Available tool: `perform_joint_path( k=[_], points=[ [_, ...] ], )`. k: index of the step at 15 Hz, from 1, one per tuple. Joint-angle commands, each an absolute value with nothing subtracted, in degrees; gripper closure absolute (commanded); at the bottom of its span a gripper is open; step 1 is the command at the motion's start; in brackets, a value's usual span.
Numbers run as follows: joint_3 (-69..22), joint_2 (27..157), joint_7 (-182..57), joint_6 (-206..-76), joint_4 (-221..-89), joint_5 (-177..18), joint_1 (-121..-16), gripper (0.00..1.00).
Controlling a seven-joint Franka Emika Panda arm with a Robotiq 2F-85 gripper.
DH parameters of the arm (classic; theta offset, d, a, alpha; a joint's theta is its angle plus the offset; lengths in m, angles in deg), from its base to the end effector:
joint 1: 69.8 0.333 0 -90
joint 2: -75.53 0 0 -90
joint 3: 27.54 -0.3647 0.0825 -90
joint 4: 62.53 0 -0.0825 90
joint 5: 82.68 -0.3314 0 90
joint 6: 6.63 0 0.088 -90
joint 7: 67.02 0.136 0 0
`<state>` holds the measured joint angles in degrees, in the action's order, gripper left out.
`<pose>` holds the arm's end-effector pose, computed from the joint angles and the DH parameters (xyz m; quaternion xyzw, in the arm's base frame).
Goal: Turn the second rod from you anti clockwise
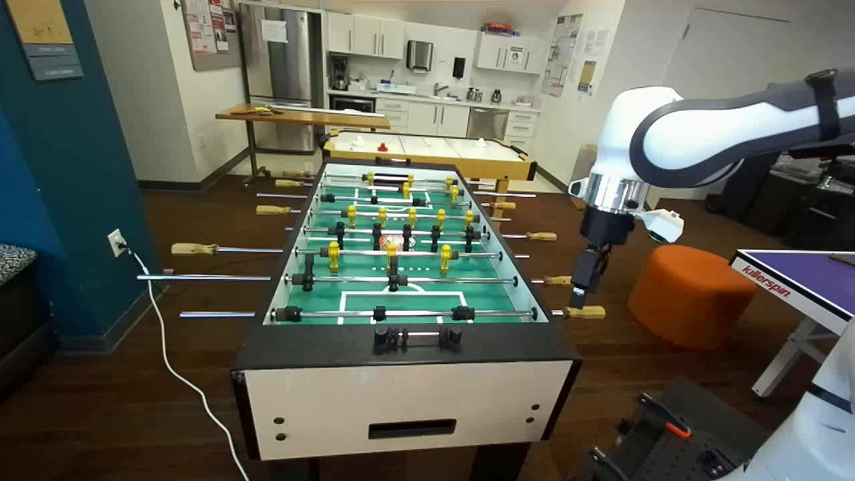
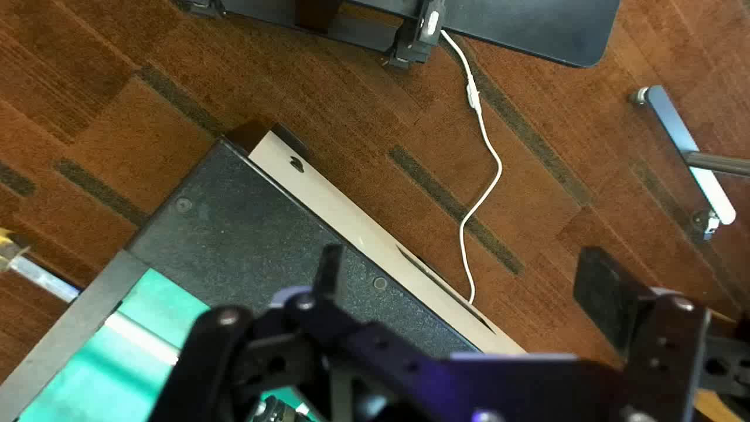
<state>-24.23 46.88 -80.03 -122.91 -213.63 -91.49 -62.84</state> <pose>0.2935 0.0306 0.4407 -0.9890 -0.1110 0.0481 0.0847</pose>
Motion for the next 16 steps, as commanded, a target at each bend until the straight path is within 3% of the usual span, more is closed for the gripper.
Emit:
perform_joint_path(
  k=[1,7,16],
  points=[
    [-24.8,46.9,-80.3,-122.8,-213.6,-91.8,-63.5,0.00],
    [-24.5,47.6,-79.8,-122.7,-212.6,-92.1,-63.8,0.00],
    [-15.3,59.0,-73.4,-119.0,-196.0,-97.2,-73.6,0.00]
  ],
)
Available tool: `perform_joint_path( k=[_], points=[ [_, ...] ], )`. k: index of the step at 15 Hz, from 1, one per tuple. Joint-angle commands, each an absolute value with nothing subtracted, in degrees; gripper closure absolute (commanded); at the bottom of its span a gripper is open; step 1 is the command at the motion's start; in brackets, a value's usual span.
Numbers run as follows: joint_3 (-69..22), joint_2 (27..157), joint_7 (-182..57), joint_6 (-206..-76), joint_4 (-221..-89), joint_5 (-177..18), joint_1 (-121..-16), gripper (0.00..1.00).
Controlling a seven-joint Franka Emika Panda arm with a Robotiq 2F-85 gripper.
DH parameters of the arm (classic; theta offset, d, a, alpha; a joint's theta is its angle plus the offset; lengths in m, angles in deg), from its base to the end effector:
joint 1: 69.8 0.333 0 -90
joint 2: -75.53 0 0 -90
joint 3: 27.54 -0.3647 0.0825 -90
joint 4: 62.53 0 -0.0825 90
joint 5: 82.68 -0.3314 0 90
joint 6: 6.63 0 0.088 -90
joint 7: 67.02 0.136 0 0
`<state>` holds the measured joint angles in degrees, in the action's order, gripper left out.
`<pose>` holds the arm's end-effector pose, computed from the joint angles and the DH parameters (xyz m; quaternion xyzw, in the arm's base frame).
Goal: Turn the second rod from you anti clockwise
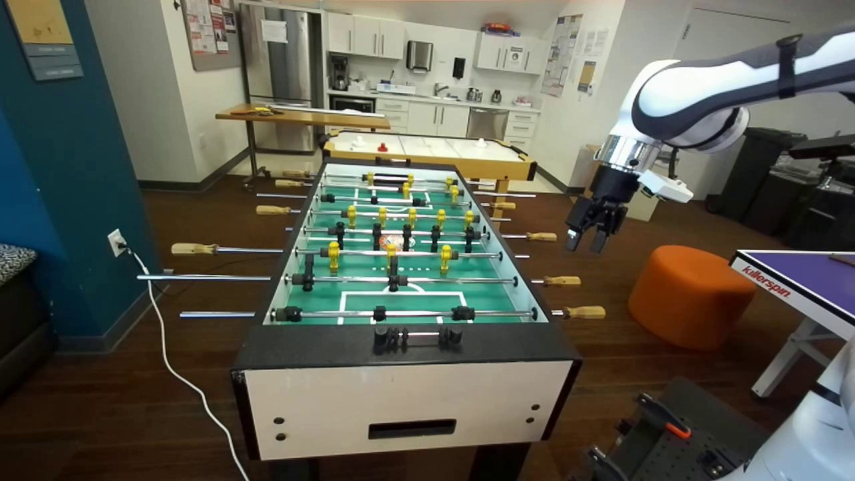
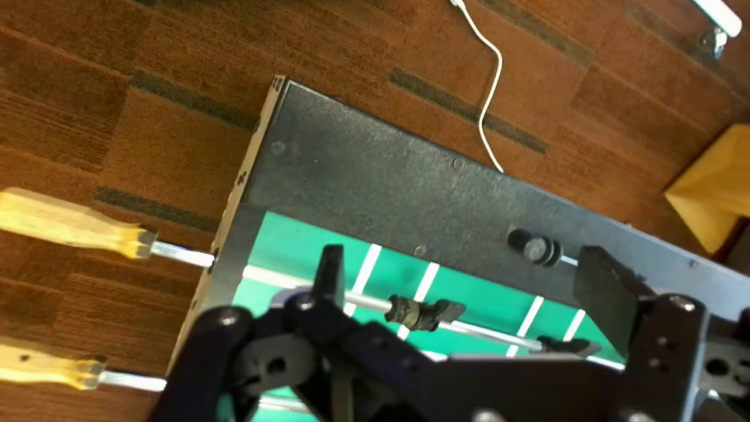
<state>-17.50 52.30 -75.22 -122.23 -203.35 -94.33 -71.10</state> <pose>0.3441 -0.0570 0.4818 -0.9898 0.0652 0.0010 0.1266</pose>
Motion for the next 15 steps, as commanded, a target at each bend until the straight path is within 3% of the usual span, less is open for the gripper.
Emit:
perform_joint_path(
  k=[1,5,11,15],
  points=[
    [-13.9,61.0,-73.4,-118.2,-193.9,-98.4,-74.7,0.00],
    [-10.0,67.2,-73.2,-113.7,-188.5,-105.0,-78.2,0.00],
    [-11.1,66.9,-74.7,-115.6,-190.0,-104.5,-79.5,0.00],
    [-8.8,72.9,-72.8,-109.0,-183.9,-114.7,-81.0,0.00]
  ],
)
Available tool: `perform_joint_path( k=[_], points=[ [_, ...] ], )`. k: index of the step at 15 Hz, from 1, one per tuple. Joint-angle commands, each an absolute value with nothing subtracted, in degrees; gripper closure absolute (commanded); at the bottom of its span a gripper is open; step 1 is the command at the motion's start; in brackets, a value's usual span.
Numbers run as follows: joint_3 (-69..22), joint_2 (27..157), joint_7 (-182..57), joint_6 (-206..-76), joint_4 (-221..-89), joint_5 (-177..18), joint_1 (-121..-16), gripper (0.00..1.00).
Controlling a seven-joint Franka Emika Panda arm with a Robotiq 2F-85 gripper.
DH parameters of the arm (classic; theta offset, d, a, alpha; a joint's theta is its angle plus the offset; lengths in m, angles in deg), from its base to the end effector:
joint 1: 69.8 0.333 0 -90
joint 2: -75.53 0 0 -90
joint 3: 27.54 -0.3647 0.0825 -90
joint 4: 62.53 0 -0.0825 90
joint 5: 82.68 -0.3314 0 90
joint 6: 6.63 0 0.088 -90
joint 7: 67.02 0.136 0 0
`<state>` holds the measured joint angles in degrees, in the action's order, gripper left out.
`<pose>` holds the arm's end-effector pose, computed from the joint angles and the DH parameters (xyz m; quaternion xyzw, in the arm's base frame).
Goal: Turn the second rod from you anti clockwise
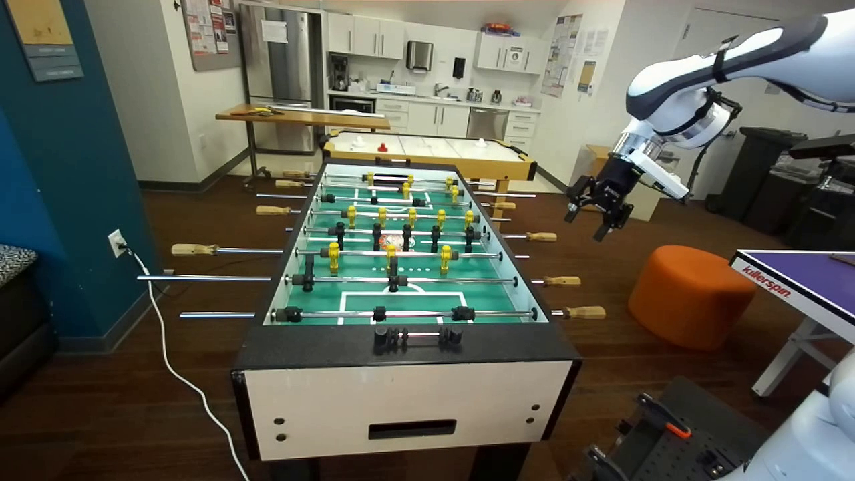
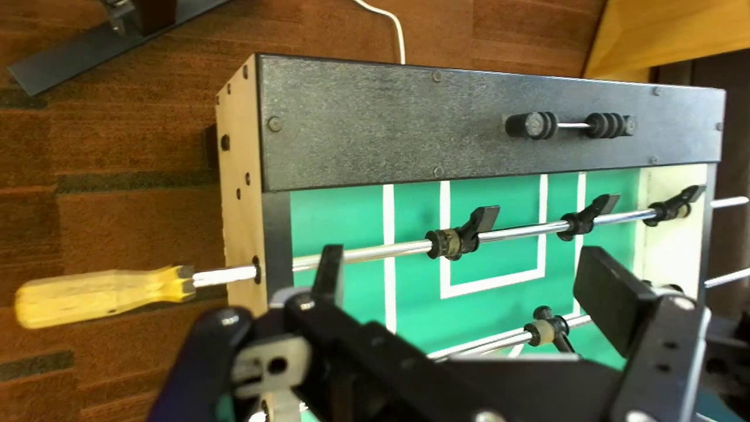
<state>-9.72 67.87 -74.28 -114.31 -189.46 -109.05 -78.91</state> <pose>0.3997 -0.1569 0.4728 -0.9348 0.2515 0.0318 0.2488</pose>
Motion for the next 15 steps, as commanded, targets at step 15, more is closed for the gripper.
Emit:
perform_joint_path(
  k=[15],
  points=[
    [-5.0,98.1,-67.0,-91.4,-166.4,-138.5,-98.6,0.00]
  ],
)
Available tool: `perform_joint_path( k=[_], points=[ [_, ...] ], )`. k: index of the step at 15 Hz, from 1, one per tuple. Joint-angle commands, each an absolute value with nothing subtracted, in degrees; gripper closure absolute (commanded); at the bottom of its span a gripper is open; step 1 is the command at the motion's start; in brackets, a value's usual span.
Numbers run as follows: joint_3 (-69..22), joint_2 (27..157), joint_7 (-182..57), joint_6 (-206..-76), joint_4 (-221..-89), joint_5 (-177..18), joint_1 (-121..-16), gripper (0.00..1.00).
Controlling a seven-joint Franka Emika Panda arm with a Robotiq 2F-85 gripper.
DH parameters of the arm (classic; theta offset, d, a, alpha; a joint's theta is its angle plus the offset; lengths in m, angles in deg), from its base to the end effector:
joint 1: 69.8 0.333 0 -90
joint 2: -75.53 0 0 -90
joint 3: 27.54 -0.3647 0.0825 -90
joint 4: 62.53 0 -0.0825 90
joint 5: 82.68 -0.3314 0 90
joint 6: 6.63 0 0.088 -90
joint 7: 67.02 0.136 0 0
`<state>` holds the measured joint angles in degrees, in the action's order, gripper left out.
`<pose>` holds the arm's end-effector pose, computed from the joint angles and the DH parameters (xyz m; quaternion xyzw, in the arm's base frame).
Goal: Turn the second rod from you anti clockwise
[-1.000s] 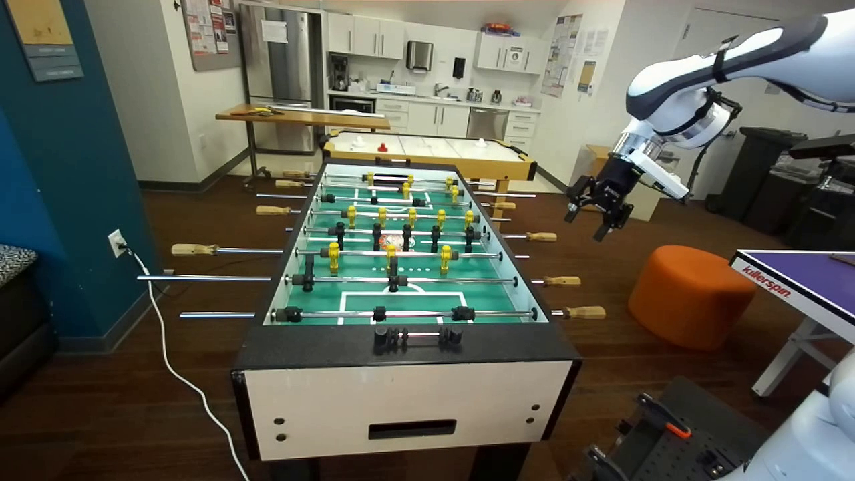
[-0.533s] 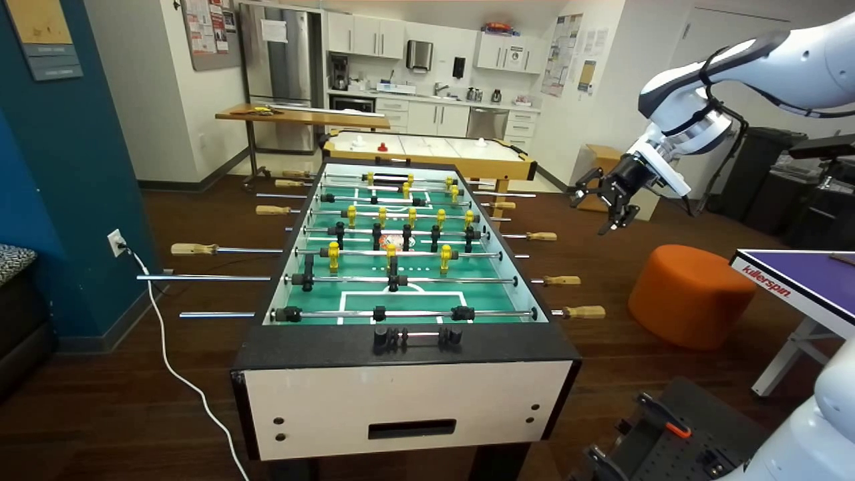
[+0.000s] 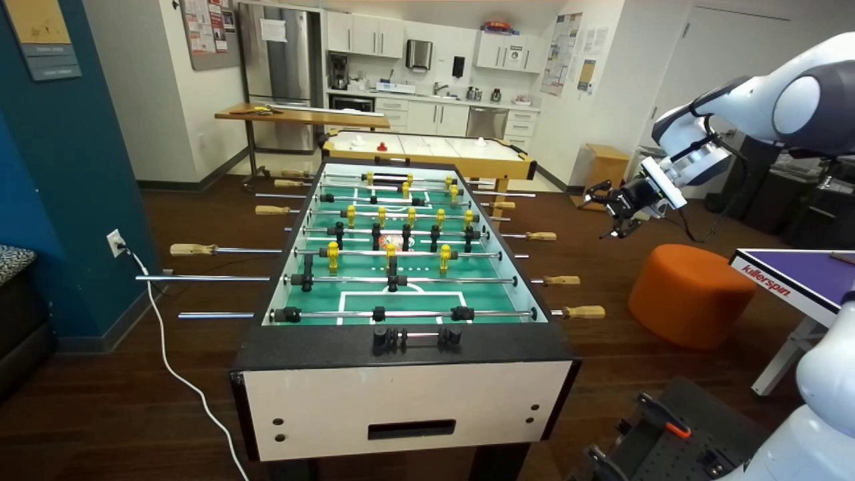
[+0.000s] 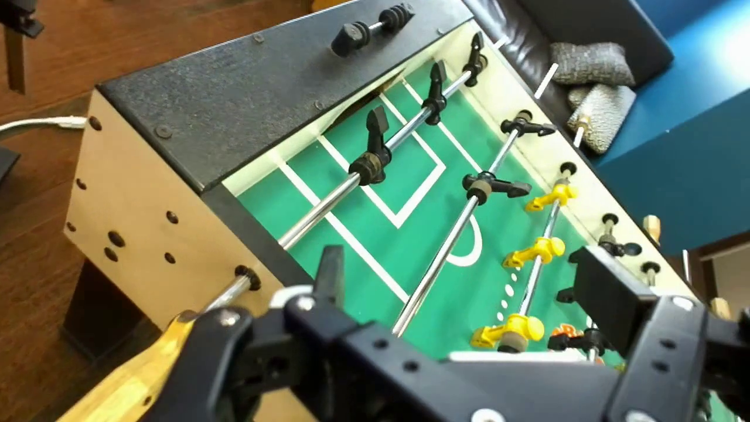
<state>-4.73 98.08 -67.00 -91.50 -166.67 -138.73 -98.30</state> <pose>0.4489 -0.3298 0.3937 -0.7202 0.4923 0.1021 0.4780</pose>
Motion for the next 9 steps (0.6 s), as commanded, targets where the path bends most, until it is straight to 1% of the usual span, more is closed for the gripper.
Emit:
perform_joint_path(
  k=[1,5,9],
  points=[
    [-5.0,99.4,-67.0,-91.3,-166.1,-139.1,-99.1,0.00],
    [-5.1,99.5,-67.6,-91.4,-166.0,-139.1,-98.9,0.00],
    [-5.3,104.3,-55.1,-88.7,-160.4,-147.2,-101.0,0.00]
  ],
)
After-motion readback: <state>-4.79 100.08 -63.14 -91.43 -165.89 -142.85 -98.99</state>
